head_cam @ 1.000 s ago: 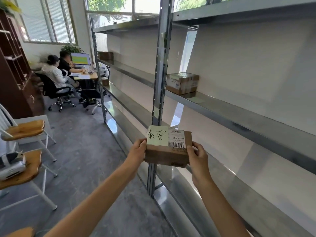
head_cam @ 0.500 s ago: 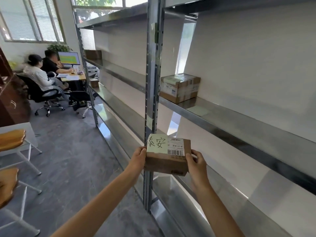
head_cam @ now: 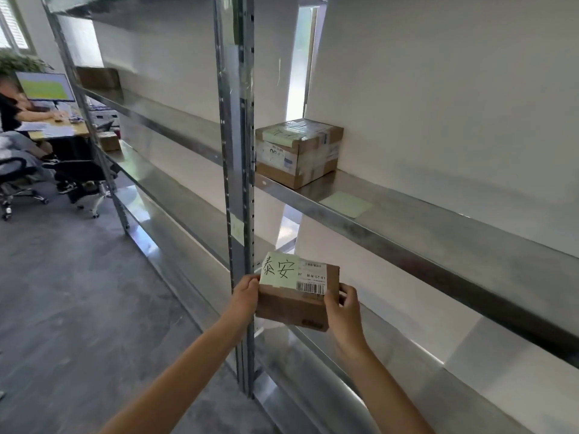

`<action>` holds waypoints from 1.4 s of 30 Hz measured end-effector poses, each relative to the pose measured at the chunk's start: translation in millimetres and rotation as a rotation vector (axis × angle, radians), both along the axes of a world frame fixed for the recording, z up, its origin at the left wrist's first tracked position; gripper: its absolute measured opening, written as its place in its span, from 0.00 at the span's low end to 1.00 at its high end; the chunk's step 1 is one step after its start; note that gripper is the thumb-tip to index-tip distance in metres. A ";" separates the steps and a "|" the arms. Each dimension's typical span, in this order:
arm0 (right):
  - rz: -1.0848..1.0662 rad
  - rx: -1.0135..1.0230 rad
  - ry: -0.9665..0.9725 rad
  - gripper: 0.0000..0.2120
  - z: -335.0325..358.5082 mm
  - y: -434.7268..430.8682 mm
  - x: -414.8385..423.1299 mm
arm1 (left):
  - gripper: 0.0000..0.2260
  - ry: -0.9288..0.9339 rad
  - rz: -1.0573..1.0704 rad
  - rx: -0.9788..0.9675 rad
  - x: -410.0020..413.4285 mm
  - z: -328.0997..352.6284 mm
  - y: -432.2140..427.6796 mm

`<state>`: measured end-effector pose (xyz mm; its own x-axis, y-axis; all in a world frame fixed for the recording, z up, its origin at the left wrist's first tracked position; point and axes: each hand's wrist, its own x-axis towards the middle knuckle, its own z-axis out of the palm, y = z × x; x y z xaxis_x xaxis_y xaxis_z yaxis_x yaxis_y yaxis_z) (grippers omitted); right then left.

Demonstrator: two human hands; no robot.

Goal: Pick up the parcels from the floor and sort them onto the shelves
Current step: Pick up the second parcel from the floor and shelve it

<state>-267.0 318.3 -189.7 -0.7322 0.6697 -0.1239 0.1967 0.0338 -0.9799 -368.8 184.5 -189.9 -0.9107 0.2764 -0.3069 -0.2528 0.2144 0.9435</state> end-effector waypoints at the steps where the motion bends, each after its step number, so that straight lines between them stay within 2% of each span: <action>1: -0.006 -0.002 -0.008 0.10 -3.9 1.6 -7.1 | 0.16 -0.006 -0.022 -0.007 -9.2 -3.1 3.1; 13: -0.234 0.005 -0.077 0.12 -32.7 -0.8 -116.9 | 0.15 -0.028 -0.153 -0.063 -139.0 -29.2 31.0; 17: -0.318 -0.025 -0.101 0.15 -44.9 -2.3 -148.6 | 0.15 -0.039 -0.187 -0.096 -178.6 -39.9 41.3; 24: -0.518 -0.036 -0.197 0.16 -69.0 0.8 -178.0 | 0.19 -0.051 -0.332 -0.117 -204.6 -78.6 56.7; 29: -0.616 -0.059 -0.231 0.17 -82.6 9.1 -180.3 | 0.16 -0.002 -0.420 -0.126 -206.5 -95.6 78.4; 32: -0.635 -0.076 -0.238 0.16 -91.5 16.3 -182.8 | 0.14 0.024 -0.439 -0.154 -209.1 -103.8 85.8; 34: -0.633 -0.075 -0.245 0.16 -98.6 20.1 -187.5 | 0.16 0.024 -0.461 -0.176 -212.5 -108.1 88.5; 42: -0.530 -0.069 -0.304 0.15 -114.0 41.2 -214.3 | 0.16 -0.032 -0.426 -0.161 -226.4 -113.1 108.3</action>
